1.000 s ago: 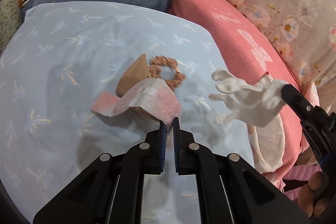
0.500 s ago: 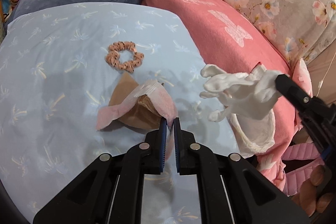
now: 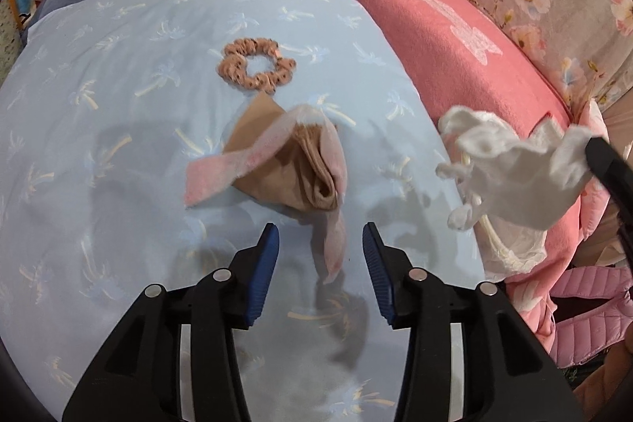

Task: Organize soft objects
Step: 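Carry the pink item and glove over the bin and open both tools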

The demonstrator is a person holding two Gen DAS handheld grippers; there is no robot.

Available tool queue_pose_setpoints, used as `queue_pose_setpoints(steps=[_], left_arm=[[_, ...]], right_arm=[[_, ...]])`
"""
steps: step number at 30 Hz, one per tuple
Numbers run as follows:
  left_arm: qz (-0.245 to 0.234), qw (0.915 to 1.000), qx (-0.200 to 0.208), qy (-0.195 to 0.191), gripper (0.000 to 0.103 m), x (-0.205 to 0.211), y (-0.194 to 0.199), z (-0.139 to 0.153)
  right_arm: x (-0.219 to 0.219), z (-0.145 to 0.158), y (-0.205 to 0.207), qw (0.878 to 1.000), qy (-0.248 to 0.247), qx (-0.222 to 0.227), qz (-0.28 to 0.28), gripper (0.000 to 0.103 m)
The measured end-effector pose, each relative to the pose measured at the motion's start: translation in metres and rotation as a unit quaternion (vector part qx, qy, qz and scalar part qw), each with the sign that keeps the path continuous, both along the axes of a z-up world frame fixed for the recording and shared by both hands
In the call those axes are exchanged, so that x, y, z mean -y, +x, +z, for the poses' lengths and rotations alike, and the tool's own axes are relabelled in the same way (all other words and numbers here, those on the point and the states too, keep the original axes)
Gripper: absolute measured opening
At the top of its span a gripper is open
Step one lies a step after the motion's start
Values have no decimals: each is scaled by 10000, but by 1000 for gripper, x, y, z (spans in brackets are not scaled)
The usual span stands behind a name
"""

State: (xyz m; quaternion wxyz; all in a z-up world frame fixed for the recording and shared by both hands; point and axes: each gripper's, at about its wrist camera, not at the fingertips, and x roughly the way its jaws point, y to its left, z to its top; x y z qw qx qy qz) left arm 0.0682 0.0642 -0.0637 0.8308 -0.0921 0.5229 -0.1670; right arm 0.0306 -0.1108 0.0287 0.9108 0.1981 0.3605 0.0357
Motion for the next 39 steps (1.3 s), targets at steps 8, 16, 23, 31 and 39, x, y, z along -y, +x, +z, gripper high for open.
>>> queue_pose_setpoints(steps=[8, 16, 23, 31, 39], left_arm=[[-166, 9996, -236, -8, 10, 12, 3, -14], [-433, 9985, 244, -225, 7, 23, -4, 30], [-732, 9934, 773, -421, 7, 55, 3, 82], [-1240, 9840, 1180, -502, 7, 112, 14, 118], [-1768, 9747, 1237, -586, 7, 166, 12, 129]], right_arm=[[6, -2, -5, 10000, -16, -37, -25, 2], [20, 6, -10, 9998, 10, 83, -175, 2], [47, 22, -16, 9985, 26, 316, -454, 2], [88, 40, -26, 9950, 0, 514, -854, 2], [132, 40, -37, 9900, -23, 525, -1310, 2]])
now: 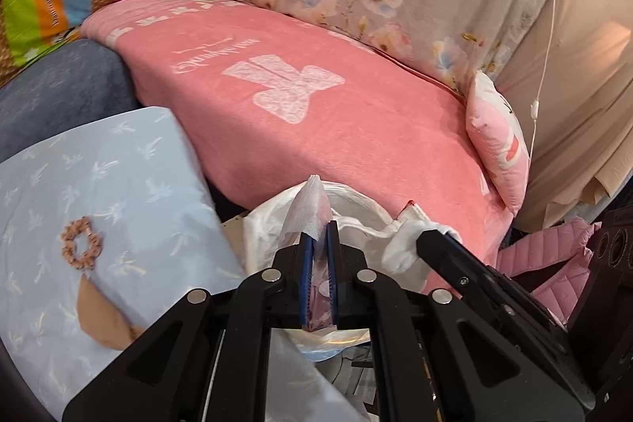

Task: Organize soft objects
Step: 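Carry the pink item and glove over the bin and open both tools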

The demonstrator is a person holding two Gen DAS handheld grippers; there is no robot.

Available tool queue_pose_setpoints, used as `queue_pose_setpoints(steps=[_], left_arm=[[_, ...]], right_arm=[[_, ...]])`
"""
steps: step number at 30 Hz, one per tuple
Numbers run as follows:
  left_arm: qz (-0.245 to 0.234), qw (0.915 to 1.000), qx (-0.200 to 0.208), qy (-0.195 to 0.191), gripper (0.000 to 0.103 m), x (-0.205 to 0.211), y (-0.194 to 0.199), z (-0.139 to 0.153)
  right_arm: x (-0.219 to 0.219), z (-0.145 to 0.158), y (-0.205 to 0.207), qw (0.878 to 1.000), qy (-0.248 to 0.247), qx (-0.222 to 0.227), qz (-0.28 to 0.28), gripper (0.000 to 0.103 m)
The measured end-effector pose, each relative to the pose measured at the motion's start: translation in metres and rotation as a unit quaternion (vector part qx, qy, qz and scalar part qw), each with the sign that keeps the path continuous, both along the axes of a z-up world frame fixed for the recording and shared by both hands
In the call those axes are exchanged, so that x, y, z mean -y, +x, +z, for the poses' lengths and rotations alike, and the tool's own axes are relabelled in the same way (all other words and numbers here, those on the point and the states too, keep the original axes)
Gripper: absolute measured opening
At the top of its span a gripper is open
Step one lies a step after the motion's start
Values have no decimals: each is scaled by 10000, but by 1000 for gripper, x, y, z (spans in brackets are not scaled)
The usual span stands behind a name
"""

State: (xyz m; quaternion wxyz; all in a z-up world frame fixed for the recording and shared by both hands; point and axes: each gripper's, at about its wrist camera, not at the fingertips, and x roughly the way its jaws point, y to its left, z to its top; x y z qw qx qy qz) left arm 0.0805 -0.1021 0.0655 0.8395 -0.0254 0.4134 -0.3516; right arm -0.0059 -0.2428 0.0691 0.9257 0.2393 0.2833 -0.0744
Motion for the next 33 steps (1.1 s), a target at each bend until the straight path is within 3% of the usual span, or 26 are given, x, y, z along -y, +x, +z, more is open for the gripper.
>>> queue_pose_setpoints(steps=[14, 17, 19, 20, 33], left_arm=[[-387, 9991, -35, 139, 8, 46, -3, -5], [-311, 9994, -74, 158, 24, 46, 0, -6], [-125, 9998, -45, 147, 48, 43, 2, -6], [-47, 9999, -10, 142, 51, 41, 2, -5], [206, 9997, 29, 114, 52, 22, 8, -3]], right_arm=[[39, -11, -5, 9990, 60, -133, -429, 4], [41, -13, -5, 9987, 92, -161, -484, 9], [43, -14, -4, 9985, 124, -194, -498, 11], [42, -14, -4, 9984, 128, -197, -507, 12], [26, -10, 1, 9993, 36, -210, -306, 13]])
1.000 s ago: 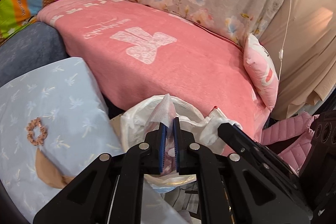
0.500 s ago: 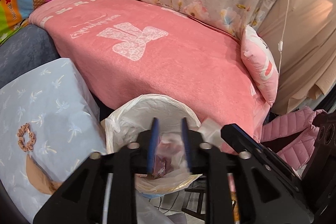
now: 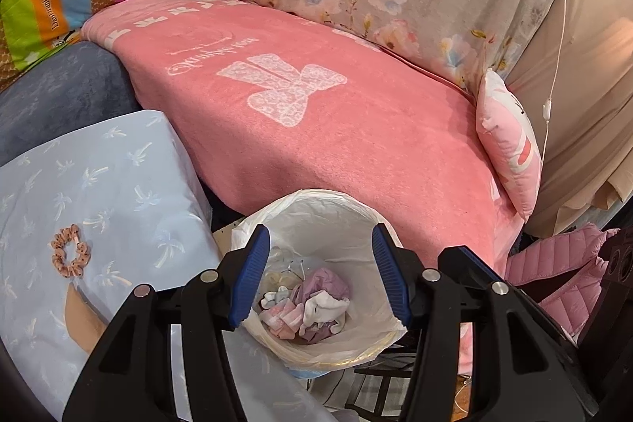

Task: Organize soft objects
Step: 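Carry the pink item and glove over the bin and open both tools, then move both tools back toward the tan stocking and brown scrunchie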

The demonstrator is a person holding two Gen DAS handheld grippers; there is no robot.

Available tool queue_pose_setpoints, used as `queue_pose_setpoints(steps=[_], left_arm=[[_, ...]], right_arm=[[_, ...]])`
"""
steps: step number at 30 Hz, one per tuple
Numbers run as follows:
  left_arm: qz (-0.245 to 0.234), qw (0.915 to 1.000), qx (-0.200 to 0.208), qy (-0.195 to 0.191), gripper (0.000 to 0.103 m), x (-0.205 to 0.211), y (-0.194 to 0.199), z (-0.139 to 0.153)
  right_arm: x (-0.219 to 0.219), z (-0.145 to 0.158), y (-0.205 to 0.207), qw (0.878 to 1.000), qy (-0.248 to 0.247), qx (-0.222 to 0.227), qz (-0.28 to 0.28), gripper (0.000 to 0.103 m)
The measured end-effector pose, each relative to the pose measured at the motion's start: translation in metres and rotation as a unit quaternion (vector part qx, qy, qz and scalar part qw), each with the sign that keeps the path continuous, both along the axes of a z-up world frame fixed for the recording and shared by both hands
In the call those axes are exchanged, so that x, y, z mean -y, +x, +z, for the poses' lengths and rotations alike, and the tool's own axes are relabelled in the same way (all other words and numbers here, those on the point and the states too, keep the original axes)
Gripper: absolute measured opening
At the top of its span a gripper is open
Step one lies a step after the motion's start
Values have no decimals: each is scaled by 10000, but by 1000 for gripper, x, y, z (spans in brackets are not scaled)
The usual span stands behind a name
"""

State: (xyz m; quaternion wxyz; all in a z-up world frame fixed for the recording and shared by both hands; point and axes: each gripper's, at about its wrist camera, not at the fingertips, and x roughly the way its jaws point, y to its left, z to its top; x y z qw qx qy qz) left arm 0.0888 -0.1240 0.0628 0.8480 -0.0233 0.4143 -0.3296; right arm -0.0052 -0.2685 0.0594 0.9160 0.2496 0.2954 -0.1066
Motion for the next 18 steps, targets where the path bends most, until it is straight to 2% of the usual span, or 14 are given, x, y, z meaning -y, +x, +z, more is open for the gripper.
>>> queue_pose_setpoints(steps=[11, 18], left_arm=[[314, 9994, -120, -23, 53, -34, 4, -10], [795, 9965, -159, 188, 67, -69, 8, -29]], right_arm=[[-31, -2, 7, 9993, -100, -117, 336, 13], [-60, -9, 15, 9977, -152, -246, 610, 18]])
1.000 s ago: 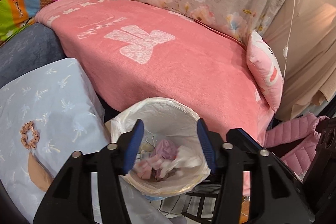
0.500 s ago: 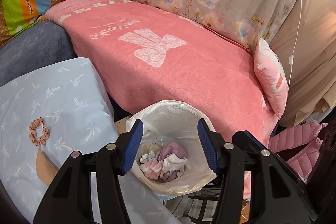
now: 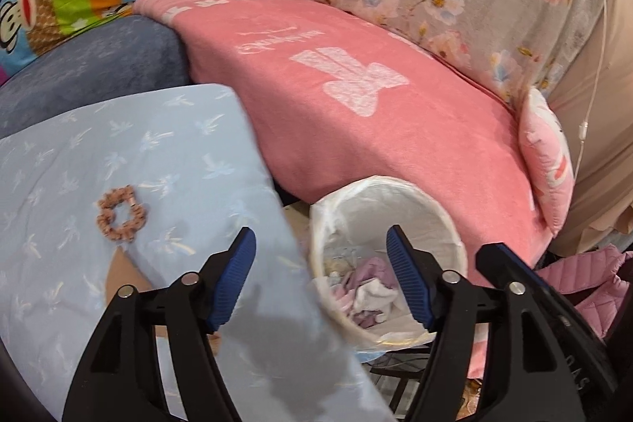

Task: Organize soft objects
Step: 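Move both tools back toward the tan stocking and brown scrunchie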

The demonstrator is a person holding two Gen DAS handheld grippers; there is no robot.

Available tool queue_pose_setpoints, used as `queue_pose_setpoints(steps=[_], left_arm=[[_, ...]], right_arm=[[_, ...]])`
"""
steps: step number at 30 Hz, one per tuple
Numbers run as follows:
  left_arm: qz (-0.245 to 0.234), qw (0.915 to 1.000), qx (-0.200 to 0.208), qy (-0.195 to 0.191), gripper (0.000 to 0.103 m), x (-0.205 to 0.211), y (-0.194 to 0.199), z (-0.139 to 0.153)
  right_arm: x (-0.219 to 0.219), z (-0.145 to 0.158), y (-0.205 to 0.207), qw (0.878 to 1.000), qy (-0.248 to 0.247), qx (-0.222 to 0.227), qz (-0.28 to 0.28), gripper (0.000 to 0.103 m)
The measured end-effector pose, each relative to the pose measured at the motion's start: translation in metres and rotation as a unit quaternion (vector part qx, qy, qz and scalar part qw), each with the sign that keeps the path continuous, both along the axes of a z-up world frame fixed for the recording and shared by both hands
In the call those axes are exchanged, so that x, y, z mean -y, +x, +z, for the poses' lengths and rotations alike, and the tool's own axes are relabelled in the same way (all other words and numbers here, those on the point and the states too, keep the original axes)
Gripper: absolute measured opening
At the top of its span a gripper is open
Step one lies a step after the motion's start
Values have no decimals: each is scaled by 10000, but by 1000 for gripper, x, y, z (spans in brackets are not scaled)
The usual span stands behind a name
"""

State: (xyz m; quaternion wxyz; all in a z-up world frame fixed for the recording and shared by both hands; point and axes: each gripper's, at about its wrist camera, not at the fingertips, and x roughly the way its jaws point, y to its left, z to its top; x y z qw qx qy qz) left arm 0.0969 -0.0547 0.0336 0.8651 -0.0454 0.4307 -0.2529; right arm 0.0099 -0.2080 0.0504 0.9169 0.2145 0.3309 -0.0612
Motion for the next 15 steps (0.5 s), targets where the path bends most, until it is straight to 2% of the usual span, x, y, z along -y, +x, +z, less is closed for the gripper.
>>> queue_pose_setpoints(steps=[2, 4, 9, 15], left_arm=[[151, 9998, -72, 58, 69, -12, 2, -7], [333, 9993, -145, 115, 76, -27, 4, -15], [744, 9962, -415, 194, 85, -60, 8, -36], [1189, 9892, -796, 321, 86, -98, 12, -66]], right_arm=[[-9, -2, 3, 10000, -13, -45, 87, 19], [-19, -5, 6, 9998, -23, -90, 180, 19], [-44, -12, 13, 9990, -95, -206, 392, 25], [-71, -22, 17, 9974, -191, -321, 613, 28]])
